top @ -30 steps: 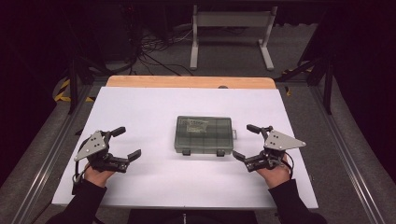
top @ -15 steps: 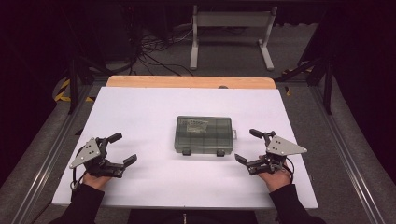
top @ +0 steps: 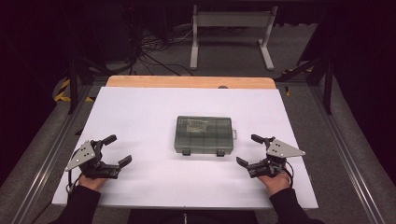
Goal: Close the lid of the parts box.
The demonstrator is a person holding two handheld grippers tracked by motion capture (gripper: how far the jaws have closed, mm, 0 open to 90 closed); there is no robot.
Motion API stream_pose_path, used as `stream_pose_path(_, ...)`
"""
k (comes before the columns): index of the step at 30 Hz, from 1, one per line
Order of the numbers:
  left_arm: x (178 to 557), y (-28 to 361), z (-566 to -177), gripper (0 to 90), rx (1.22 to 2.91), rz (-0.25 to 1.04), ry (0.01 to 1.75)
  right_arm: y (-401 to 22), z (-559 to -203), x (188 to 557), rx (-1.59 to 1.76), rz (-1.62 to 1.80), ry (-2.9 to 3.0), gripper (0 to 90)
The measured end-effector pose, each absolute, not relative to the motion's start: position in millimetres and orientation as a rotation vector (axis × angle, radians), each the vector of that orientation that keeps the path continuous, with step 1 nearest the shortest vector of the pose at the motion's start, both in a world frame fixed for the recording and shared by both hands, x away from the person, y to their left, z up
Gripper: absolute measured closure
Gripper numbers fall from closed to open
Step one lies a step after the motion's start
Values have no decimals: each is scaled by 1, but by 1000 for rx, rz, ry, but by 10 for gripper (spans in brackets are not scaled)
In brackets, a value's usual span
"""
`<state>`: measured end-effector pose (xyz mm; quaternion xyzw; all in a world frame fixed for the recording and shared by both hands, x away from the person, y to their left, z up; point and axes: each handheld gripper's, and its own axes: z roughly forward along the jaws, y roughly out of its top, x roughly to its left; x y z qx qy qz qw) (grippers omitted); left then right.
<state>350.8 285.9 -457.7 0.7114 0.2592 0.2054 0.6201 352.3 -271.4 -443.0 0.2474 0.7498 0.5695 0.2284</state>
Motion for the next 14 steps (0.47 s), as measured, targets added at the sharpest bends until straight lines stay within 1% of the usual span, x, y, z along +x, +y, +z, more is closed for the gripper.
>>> stream_pose_path(6, 352, 285, -457, 10, 1647, 468, 587, -269, -442, 350, 648, 1569, 2061, 0)
stream_pose_path(7, 352, 284, -458, 14, 1646, 451, 595, -269, -442, 350, 649, 1566, 2059, 0)
stream_pose_path(14, 351, 279, -456, 24, 1705, 466, 568, -270, -441, 350, 654, 1577, 2047, 0)
